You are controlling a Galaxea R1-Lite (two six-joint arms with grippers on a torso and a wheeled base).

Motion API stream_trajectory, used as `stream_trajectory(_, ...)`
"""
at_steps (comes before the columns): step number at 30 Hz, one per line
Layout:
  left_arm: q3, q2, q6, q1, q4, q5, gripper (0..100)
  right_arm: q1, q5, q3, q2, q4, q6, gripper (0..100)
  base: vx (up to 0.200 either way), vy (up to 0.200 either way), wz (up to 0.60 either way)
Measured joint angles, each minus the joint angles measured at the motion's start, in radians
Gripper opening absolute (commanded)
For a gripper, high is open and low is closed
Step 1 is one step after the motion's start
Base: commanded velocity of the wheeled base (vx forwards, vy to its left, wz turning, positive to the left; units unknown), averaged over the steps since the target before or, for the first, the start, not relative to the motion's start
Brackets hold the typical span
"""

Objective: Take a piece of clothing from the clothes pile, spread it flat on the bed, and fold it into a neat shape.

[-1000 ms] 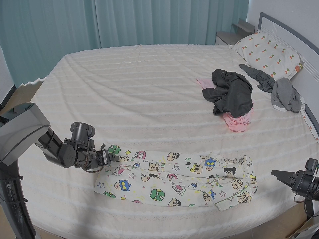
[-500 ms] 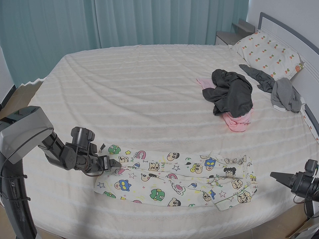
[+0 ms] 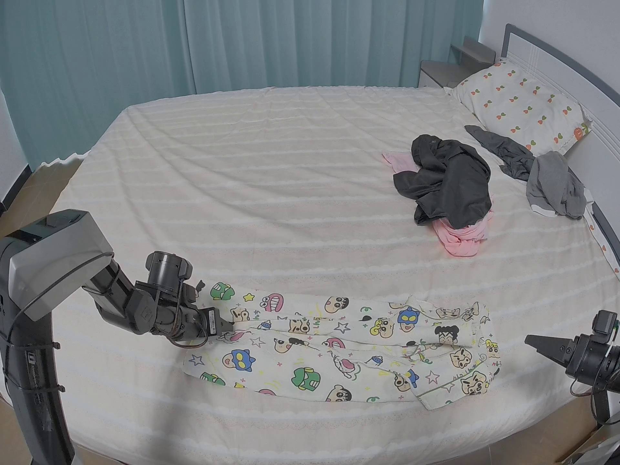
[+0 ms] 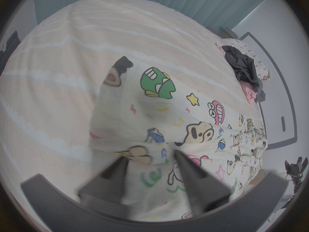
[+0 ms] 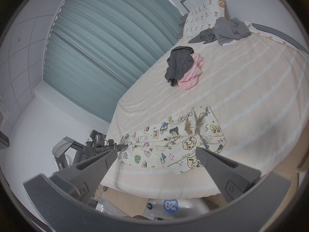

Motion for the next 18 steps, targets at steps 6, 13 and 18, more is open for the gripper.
stream_trajectory(6, 0.033, -0.016, 0.0, -0.002, 0.006, -0.003, 0, 0.0, 0.0, 0.0, 0.0, 0.0, 0.0, 100, 0.0, 0.0, 0.0)
stream_trajectory(13, 0.076, -0.075, 0.002, 0.011, 0.018, -0.002, 0, 0.0, 0.0, 0.0, 0.0, 0.001, 0.0, 100, 0.0, 0.0, 0.0)
stream_trajectory(18, 0.102, -0.126, 0.008, 0.047, 0.05, -0.003, 0, 0.0, 0.0, 0.0, -0.001, 0.001, 0.0, 100, 0.0, 0.0, 0.0)
